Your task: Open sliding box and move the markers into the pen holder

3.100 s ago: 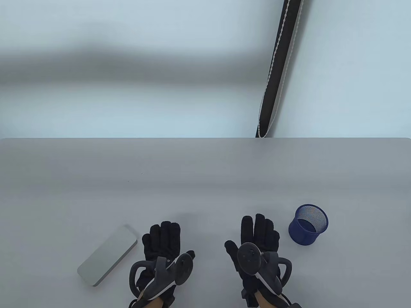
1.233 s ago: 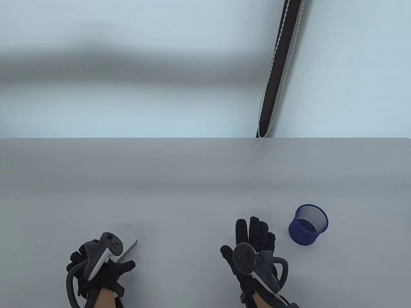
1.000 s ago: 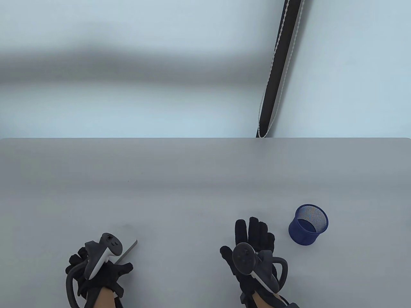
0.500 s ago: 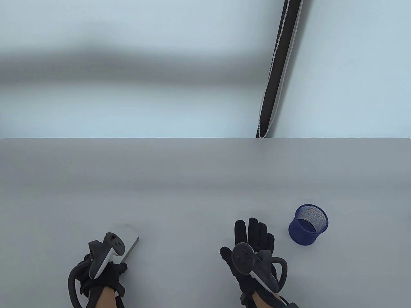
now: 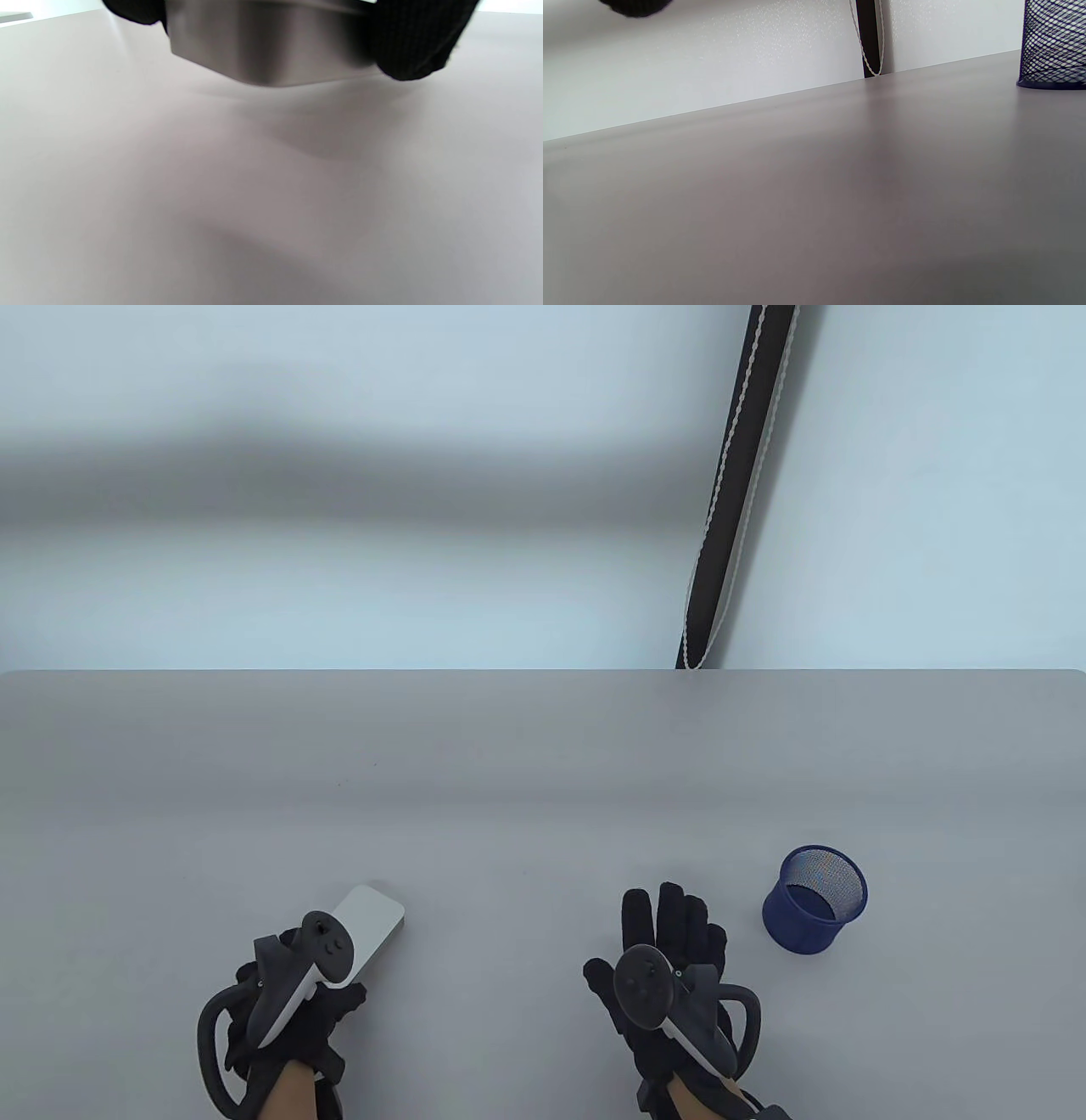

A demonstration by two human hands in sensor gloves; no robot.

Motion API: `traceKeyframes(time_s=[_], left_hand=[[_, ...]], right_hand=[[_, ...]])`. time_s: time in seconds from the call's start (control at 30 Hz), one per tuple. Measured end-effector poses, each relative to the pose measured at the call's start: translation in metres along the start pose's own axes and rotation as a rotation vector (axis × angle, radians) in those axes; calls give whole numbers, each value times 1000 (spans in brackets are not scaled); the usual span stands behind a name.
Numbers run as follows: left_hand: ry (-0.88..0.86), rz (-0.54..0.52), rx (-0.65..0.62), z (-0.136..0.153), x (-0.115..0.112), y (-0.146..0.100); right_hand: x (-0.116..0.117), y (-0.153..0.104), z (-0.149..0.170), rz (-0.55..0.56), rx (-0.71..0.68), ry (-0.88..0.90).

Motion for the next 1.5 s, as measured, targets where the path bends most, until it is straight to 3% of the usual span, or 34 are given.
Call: traceKeyframes(time_s=[0.47, 0.73, 1.07, 1.5], left_hand=[[134, -95, -288, -62, 2, -37], [164, 1, -429, -95, -15, -47], [204, 19, -557, -125, -37, -51], [216, 53, -654, -137, -58, -45]], right_hand=[[0, 1, 0, -10, -1, -7], [1, 1, 0, -9, -1, -8], [1, 1, 0, -14, -1, -18], [3, 1, -1, -30, -18, -26]])
Point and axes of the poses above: the tracker on the back of each hand, its own z axis roughly to the little-finger side, its own y axis roughly from the wrist to the fingertips, x = y × z, the point moved 1 cm from there along y, roughly from the wrist to the fingertips, and after that the axes turned 9 degrees about -y, right-handed, at the moved point
